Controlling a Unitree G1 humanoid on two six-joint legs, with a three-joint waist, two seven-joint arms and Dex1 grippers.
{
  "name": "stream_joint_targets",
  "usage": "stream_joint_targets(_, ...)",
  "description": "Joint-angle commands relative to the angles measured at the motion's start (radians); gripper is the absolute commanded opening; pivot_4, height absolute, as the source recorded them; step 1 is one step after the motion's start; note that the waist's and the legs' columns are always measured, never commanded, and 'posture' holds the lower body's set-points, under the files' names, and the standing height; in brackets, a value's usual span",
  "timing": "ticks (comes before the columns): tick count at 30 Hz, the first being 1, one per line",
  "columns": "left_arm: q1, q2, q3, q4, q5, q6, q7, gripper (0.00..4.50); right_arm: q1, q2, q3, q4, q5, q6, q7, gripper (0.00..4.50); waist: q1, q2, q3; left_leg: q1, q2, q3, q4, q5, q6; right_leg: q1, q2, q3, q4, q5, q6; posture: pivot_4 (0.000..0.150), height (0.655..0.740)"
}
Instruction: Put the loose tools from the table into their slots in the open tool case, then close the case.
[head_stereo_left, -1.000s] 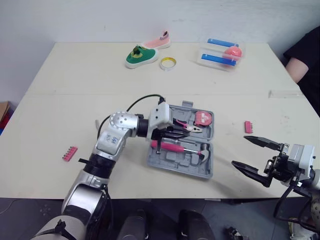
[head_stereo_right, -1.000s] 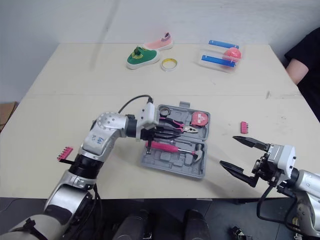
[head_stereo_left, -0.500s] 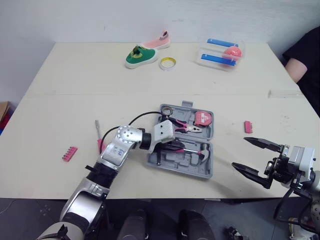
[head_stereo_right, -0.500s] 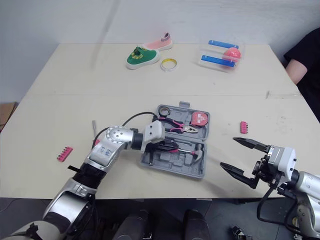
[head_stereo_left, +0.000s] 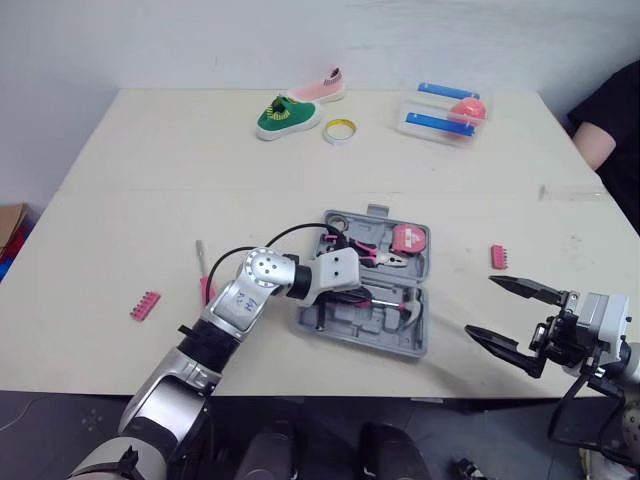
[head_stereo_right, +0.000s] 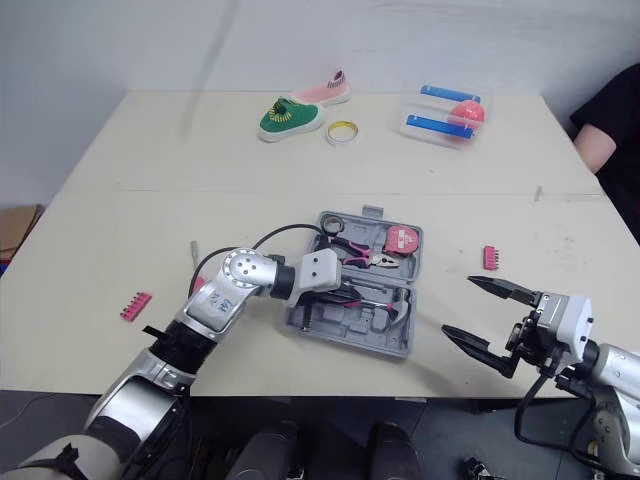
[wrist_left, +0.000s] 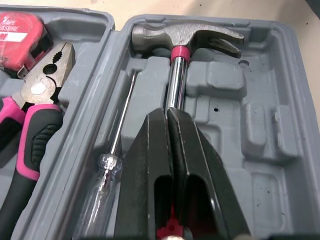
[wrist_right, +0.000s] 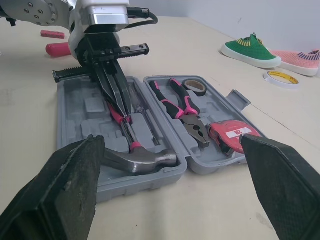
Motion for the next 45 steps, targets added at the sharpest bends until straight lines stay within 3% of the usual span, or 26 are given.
stream_joint_targets(1, 0.062, 0.026, -0.124, 0.089, 0.107, 0.13, -0.004, 0.03, 0.009, 0.009, -0.023, -0.006, 0.007, -0.032, 0.007, 4.5, 0.002, 0.002, -0.006, 0.004, 0.0, 0.0, 0.0, -0.001, 0.0, 0.005, 0.0, 0.0, -0.002, 0.0, 0.0, 0.15, 0.74)
stream_joint_targets(9, 0.087, 0.028, -0.16, 0.134, 0.114, 0.208, 0.008, 0.03, 0.011, 0.013, -0.026, 0.021, 0.007, -0.058, 0.009, 4.5, -0.008, 0.006, -0.026, 0.02, 0.005, -0.005, -0.003, -0.015, -0.007, 0.027, -0.006, 0.001, -0.015, -0.001, -0.001, 0.15, 0.74)
stream_joint_targets(16, 0.073, -0.044, -0.008, 0.075, -0.011, 0.065, 0.031, 0.03, 0.008, 0.011, -0.023, 0.039, 0.005, -0.077, 0.008, 4.5, -0.005, 0.012, -0.03, 0.022, 0.004, -0.005, -0.003, -0.017, -0.006, 0.028, -0.008, 0.001, -0.017, -0.001, -0.002, 0.15, 0.74)
stream_joint_targets(19, 0.065, -0.048, 0.115, -0.043, -0.164, -0.072, -0.069, 0.03, 0.007, -0.002, -0.041, 0.065, 0.001, -0.088, 0.014, 4.5, -0.009, 0.015, -0.024, 0.017, 0.004, -0.004, -0.003, -0.016, -0.006, 0.023, -0.008, 0.001, -0.016, -0.001, -0.002, 0.15, 0.74)
stream_joint_targets(22, 0.061, -0.028, 0.214, -0.102, -0.253, -0.155, -0.101, 0.03, 0.002, -0.024, -0.069, 0.106, 0.002, -0.102, 0.028, 4.5, -0.013, 0.013, -0.021, -0.001, 0.003, -0.005, -0.001, -0.007, -0.001, 0.005, -0.008, -0.001, -0.013, -0.001, -0.002, 0.15, 0.74)
stream_joint_targets(25, 0.061, 0.025, 0.312, -0.153, -0.328, -0.183, -0.122, 0.03, -0.001, -0.047, -0.099, 0.155, 0.003, -0.116, 0.047, 4.5, -0.02, 0.014, -0.02, -0.008, 0.001, -0.005, -0.001, -0.006, 0.0, -0.001, -0.007, -0.002, -0.01, 0.0, -0.001, 0.15, 0.74)
stream_joint_targets(28, 0.086, 0.126, 0.396, -0.201, -0.371, -0.154, -0.136, 0.87, -0.003, -0.072, -0.127, 0.224, -0.008, -0.145, 0.076, 4.5, -0.025, 0.013, -0.019, -0.006, 0.001, -0.005, -0.001, -0.006, 0.0, 0.003, 0.001, -0.01, -0.011, 0.0, 0.001, 0.15, 0.74)
stream_joint_targets(36, 0.342, 0.373, 0.753, -0.222, -0.449, -0.087, -0.025, 4.47, -0.037, -0.12, -0.195, 0.478, -0.046, -0.274, 0.116, 4.5, -0.035, 0.014, -0.006, -0.003, 0.002, -0.004, -0.002, -0.006, 0.001, 0.003, -0.007, 0.0, -0.013, 0.001, 0.002, 0.15, 0.74)
stream_joint_targets(45, 0.838, 0.485, 1.326, -0.066, -0.473, -0.094, 0.102, 4.47, -0.073, -0.176, -0.247, 0.812, -0.079, -0.436, 0.128, 4.5, -0.054, 0.015, 0.0, -0.005, 0.001, -0.003, -0.007, -0.008, 0.001, 0.0, -0.009, -0.001, -0.015, 0.001, 0.001, 0.15, 0.74)
